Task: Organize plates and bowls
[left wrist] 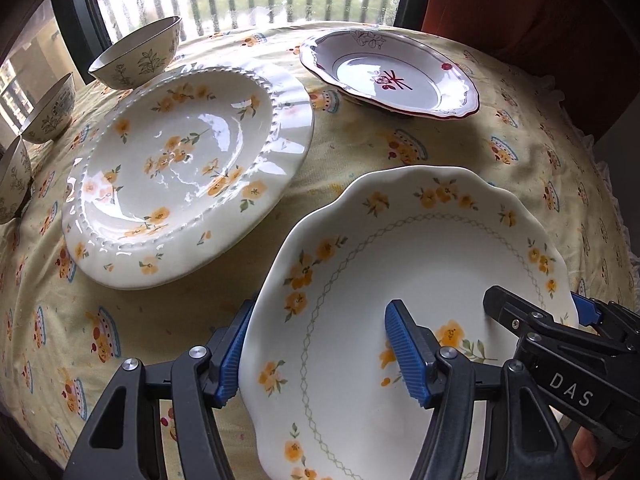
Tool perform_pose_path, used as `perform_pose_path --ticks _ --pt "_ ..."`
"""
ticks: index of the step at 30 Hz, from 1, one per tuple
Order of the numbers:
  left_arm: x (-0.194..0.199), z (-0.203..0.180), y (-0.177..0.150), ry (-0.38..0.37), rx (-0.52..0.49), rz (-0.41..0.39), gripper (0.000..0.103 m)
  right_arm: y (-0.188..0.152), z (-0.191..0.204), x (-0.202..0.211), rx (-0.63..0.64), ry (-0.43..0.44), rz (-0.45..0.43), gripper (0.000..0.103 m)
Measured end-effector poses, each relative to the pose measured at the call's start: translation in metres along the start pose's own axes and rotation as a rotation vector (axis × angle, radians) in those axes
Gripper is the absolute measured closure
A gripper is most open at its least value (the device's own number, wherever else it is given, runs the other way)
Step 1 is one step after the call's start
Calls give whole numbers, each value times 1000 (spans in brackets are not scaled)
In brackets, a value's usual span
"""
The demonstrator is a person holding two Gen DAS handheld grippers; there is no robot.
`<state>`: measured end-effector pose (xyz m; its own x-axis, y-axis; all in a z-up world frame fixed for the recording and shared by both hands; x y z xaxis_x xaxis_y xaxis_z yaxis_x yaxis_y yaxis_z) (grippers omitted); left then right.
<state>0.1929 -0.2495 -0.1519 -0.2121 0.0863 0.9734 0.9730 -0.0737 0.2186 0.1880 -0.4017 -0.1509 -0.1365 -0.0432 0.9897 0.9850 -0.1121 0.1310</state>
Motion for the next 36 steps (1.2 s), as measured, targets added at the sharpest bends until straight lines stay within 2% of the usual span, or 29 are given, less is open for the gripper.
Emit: perform_pose_path --ticks 12,15,20,23,26,36 --pt "0 1 3 20 -4 15 38 5 3 -3 0 11 13 25" --pt "6 1 3 35 -13 -4 34 0 0 -2 -13 14 30 25" --pt "11 8 4 -15 1 20 25 0 2 13 -22 -51 -26 24" --pt "22 18 5 -51 4 13 22 -1 6 24 -44 -41 -49 23" --pt "35 31 4 -52 -6 -13 18 -2 16 36 -59 -39 -80 20" --pt "63 88 5 -35 -30 -53 16 -9 74 62 -57 -28 -160 20"
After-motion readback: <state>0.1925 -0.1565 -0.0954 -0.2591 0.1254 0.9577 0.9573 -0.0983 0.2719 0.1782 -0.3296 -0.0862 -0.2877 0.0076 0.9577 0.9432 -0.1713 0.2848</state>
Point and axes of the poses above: each gripper's, at about its wrist camera, not at the fingertips, and x roughly against the way its jaws point, z to its left, y to its top, the point moved 5 cm from there along -x, roughly the way its jaws point, and after that the axes turned 8 degrees about z, right-handed, at the moved point
